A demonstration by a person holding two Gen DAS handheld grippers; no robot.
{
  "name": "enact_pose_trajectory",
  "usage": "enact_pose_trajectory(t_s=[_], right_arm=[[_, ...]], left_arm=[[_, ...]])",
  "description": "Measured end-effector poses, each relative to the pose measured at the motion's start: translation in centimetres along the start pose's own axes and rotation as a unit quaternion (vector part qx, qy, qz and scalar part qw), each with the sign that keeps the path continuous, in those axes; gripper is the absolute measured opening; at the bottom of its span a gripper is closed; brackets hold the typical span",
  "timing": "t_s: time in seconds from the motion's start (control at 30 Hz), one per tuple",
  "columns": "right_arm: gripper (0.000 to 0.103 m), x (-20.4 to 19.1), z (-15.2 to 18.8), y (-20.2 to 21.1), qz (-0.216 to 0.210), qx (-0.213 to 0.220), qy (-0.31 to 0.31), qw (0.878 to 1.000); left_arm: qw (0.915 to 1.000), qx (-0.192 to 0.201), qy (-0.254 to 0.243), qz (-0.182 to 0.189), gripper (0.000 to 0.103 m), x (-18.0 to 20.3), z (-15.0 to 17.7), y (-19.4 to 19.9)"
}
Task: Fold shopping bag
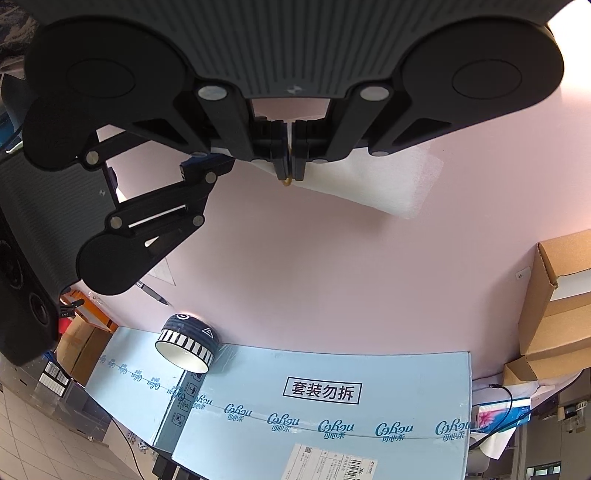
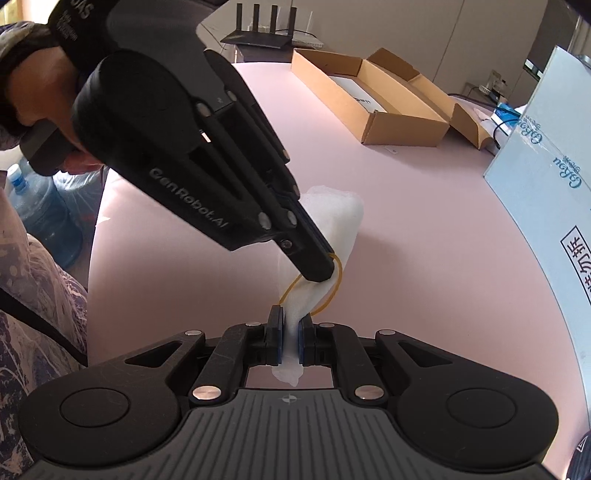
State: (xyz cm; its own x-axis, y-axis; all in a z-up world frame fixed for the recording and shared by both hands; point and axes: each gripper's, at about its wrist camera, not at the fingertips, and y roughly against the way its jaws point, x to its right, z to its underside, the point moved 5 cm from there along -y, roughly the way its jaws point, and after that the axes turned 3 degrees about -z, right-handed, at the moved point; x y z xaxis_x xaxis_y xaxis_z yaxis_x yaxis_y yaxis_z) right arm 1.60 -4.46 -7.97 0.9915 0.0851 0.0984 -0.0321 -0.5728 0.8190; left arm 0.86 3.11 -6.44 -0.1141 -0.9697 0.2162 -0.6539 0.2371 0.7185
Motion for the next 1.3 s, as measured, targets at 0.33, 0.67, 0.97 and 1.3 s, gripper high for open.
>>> enact_pose_trajectory(t_s=[0.33,0.67,0.97,1.3], right_arm=[[0.006,2.2,0.5,0.5,-0.029,0.010,-0.089,0.996],[0.006,4.7,0.4,2.3,-0.062,0.044,-0.203,0.976],[0.007,6.2,1.0,2.6,-0.113,0.062,-0.299,0.946],[0.007,6.0,1.5,2.7,-0.126,0.051,-0.311,0.941]], left_arm=[[0.9995,-0.023,-0.007,-0.018,0.002,-0.8,1.3,-0.5],[0.9994,-0.031,-0.016,-0.007,0.003,-0.1,2.0,-0.4],[0.9989,-0.034,-0.029,-0.015,0.003,0.2,2.0,-0.6],[0.9979,-0.036,-0.041,-0.035,0.003,0.0,1.6,-0.7]])
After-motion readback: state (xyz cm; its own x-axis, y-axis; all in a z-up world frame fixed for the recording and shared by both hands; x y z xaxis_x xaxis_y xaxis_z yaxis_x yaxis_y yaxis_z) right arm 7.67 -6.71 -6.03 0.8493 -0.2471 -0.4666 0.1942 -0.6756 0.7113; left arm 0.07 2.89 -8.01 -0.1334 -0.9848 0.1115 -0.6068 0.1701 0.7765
